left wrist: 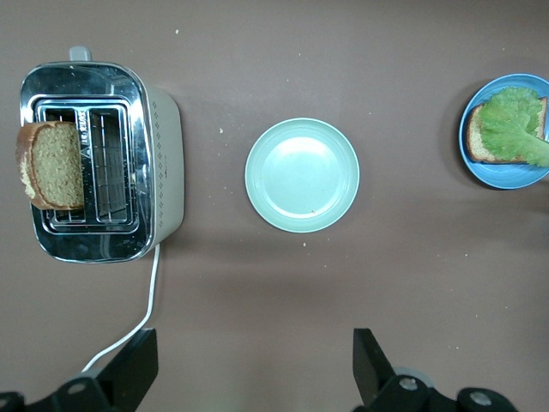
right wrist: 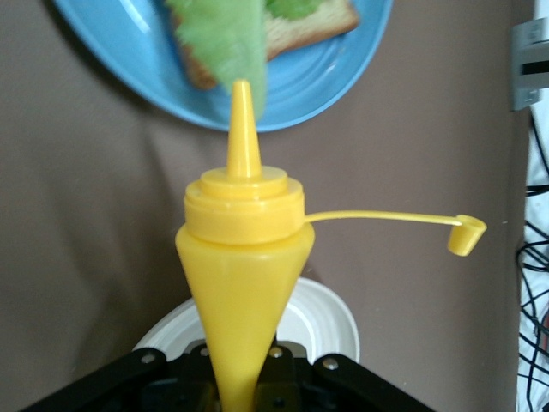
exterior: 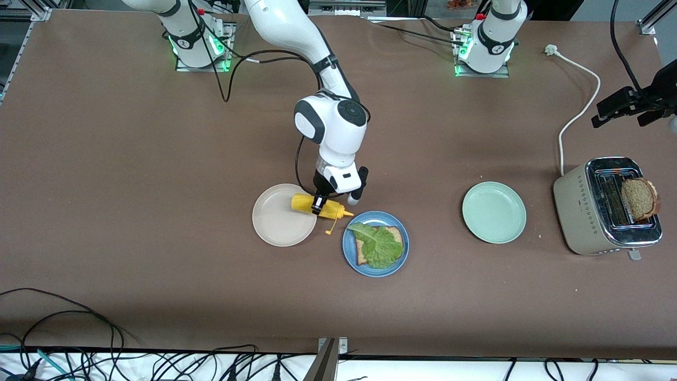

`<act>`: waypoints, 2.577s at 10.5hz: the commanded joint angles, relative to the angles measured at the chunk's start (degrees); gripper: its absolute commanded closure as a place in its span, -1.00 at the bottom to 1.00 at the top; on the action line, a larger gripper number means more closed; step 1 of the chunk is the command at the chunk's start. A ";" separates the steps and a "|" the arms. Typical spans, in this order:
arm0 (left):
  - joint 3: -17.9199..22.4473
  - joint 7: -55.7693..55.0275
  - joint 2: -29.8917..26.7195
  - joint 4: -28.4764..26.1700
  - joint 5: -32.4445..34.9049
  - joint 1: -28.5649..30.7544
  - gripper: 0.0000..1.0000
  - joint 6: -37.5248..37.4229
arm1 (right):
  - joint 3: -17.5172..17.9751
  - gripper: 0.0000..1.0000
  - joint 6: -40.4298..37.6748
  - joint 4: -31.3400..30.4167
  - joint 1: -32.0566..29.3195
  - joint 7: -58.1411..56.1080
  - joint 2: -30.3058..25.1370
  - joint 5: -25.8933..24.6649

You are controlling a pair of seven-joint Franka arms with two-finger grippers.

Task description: Make sandwich in blue plate with both arms

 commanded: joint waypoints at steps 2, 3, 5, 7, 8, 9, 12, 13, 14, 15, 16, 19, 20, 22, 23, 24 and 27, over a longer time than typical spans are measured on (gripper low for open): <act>0.05 1.29 2.96 2.63 -0.28 1.03 -1.00 -0.69 | -0.72 1.00 6.51 2.93 -0.37 6.93 4.81 -1.47; 0.14 1.20 5.23 4.21 -0.19 1.91 -1.00 -0.60 | -0.72 1.00 7.56 2.93 -0.45 7.29 4.99 -1.91; 0.41 1.29 11.38 9.38 0.16 4.89 -1.00 -0.51 | -0.72 1.00 8.01 2.93 -0.54 7.20 5.34 -3.57; 0.41 1.38 14.73 11.68 -0.02 8.14 -1.00 -0.25 | -0.54 1.00 7.66 2.93 -0.19 7.29 5.26 -11.02; 0.41 1.90 15.79 11.78 -0.10 9.55 -1.00 1.49 | -0.54 1.00 7.57 2.85 0.07 7.29 5.34 -11.75; 0.41 3.90 16.50 11.69 -0.02 10.17 -1.00 3.60 | -0.54 1.00 7.57 2.76 0.07 7.38 5.43 -11.84; 0.41 5.51 18.00 11.69 -0.72 14.30 -1.00 6.60 | -0.63 1.00 7.48 2.76 0.16 7.47 6.66 -12.72; 0.32 5.51 18.09 11.60 -0.63 14.48 -1.00 6.61 | -0.63 1.00 7.48 2.76 0.16 9.38 6.93 -13.94; 0.23 5.42 18.09 11.69 -0.63 14.48 -1.00 6.61 | -0.45 1.00 7.48 2.76 0.33 10.88 7.01 -15.52; 0.32 5.51 18.09 11.69 -0.54 14.57 -1.00 6.69 | -0.45 1.00 7.48 2.76 0.42 10.98 6.93 -15.71; 0.32 5.51 18.44 11.43 -0.63 14.92 -1.00 6.87 | -0.45 1.00 7.14 2.76 0.42 10.81 6.75 -15.71; 0.41 12.68 20.02 11.60 -0.37 15.19 -1.00 7.66 | -0.98 1.00 3.82 3.02 0.34 9.93 5.62 -15.36; 0.41 12.80 20.28 11.60 -0.46 15.19 -1.00 7.66 | -1.24 1.00 0.75 3.81 0.34 9.41 4.83 -14.92; 0.49 13.85 23.77 11.69 0.16 15.19 -1.00 7.57 | -0.98 1.00 -4.36 4.43 0.42 9.31 1.67 -12.74; 0.67 16.47 24.41 11.69 -0.10 17.36 -1.00 7.66 | -1.07 1.00 -7.25 4.43 0.42 8.18 -0.43 -10.63; 0.67 17.45 25.02 11.78 -0.02 18.08 -1.00 8.62 | -1.15 1.00 -9.54 4.43 0.16 4.69 -3.07 -8.44; 0.76 17.90 28.09 11.60 5.31 18.61 -1.00 13.35 | -1.59 1.00 -17.37 3.90 -2.02 -4.01 -10.80 -2.11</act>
